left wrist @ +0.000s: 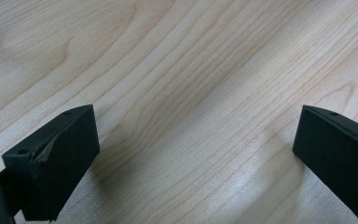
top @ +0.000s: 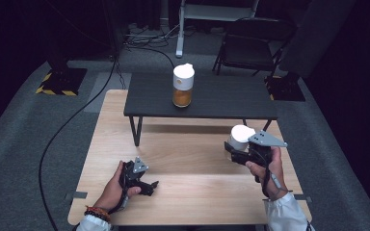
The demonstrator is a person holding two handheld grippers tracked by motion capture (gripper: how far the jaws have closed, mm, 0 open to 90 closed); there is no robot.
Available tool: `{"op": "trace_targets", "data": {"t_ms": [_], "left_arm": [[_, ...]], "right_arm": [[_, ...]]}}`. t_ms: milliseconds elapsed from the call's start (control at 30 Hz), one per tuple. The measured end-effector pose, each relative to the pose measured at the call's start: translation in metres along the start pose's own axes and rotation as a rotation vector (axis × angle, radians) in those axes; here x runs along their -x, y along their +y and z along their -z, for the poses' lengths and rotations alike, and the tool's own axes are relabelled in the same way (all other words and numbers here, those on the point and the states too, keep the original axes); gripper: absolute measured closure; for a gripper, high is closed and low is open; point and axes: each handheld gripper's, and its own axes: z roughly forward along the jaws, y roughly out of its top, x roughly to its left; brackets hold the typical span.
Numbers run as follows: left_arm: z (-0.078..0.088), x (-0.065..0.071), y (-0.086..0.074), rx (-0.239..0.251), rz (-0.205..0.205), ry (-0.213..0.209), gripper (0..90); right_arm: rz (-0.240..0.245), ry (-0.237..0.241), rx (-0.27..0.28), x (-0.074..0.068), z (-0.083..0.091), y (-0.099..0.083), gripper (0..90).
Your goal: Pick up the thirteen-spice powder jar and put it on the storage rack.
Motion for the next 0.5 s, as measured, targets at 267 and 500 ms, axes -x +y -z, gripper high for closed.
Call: {"op": "trace_targets", "data": {"t_ms": [267, 500], "left_arm": [[0.0, 0.0, 0.0, -0.001, 0.0, 0.0, 0.0], [0.0, 0.0, 0.0, -0.001, 0.0, 0.0, 0.0]], "right_arm": [[0.001, -0.024, 0.021, 0.0, 0.012, 0.018, 30.0], [0.001, -0.043, 0.029, -0.001, 0.017, 0.035, 30.0]]}}
